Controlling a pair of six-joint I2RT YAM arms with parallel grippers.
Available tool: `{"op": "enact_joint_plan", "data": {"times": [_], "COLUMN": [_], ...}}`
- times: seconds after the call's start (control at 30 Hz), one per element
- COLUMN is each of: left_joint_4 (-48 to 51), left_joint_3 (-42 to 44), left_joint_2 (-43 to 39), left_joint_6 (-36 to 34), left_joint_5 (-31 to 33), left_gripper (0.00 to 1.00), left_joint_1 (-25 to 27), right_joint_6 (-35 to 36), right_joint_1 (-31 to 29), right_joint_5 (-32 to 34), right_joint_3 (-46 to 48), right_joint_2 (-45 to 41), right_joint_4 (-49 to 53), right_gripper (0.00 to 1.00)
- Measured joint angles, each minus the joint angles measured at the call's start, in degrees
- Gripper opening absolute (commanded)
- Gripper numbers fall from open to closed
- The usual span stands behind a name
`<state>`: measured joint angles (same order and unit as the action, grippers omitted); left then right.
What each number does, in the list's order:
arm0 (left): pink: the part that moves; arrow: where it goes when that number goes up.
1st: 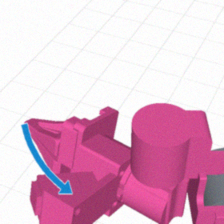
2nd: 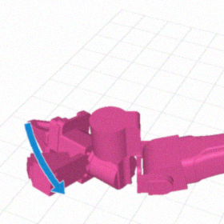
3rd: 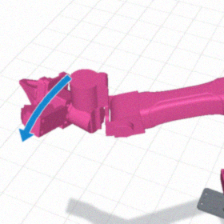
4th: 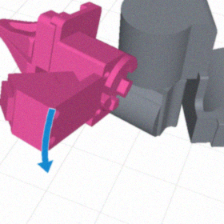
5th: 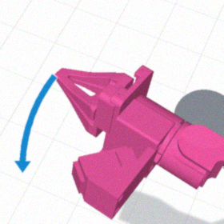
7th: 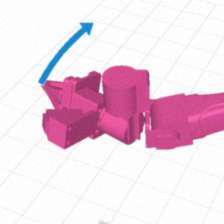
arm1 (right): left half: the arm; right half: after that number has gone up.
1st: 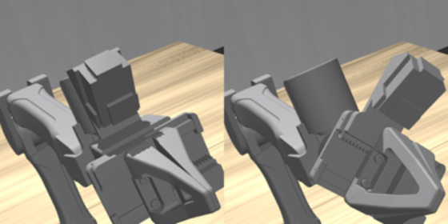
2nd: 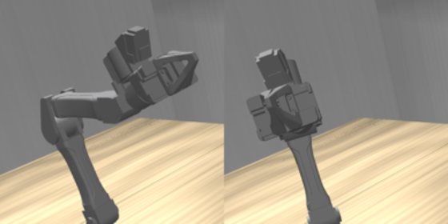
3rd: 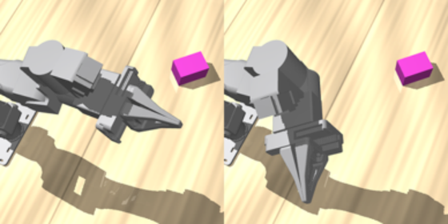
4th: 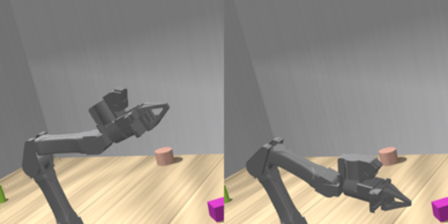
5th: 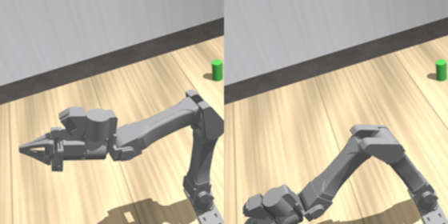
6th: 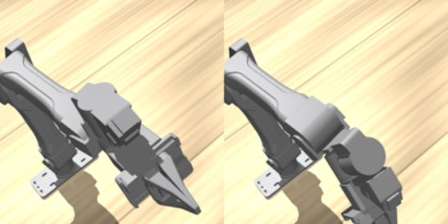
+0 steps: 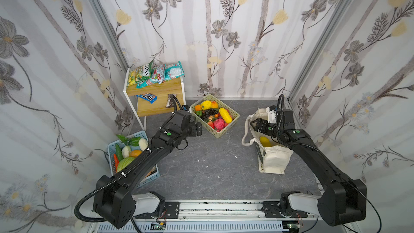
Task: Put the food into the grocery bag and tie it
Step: 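Lift the empty right gripper up out of the tote bag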
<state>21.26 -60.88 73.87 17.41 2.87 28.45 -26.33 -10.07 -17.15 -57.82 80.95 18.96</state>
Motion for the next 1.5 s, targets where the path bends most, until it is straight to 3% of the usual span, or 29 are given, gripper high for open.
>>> {"op": "enact_joint_plan", "data": {"times": [0.37, 0.7, 0.97, 1.33, 1.5], "left_joint_4": [0.00, -0.02, -0.02, -0.02, -0.04], "left_joint_3": [0.00, -0.04, -0.07, 0.04, 0.04], "left_joint_2": [0.00, 0.44, 0.66, 0.33, 0.42], "left_joint_6": [0.57, 0.57, 0.61, 0.59, 0.59], "left_joint_5": [0.00, -0.02, -0.13, 0.04, 0.04], "left_gripper": [0.91, 0.91, 0.90, 0.91, 0.91], "left_joint_1": [0.00, 0.00, 0.00, 0.00, 0.00], "right_joint_6": [3.17, 4.83, 4.94, 4.74, 4.26], "right_joint_1": [1.05, -1.51, -4.46, -5.57, -5.62], "right_joint_5": [5.66, 9.03, 11.56, 11.63, 11.23], "right_joint_3": [-7.69, -9.38, -9.57, -9.66, -9.77], "right_joint_2": [-1.66, -1.73, 1.27, 4.22, 4.52], "right_joint_4": [5.27, 9.11, 9.51, 8.98, 8.26], "right_gripper": [0.77, 0.54, 0.42, 0.08, 0.06]}}
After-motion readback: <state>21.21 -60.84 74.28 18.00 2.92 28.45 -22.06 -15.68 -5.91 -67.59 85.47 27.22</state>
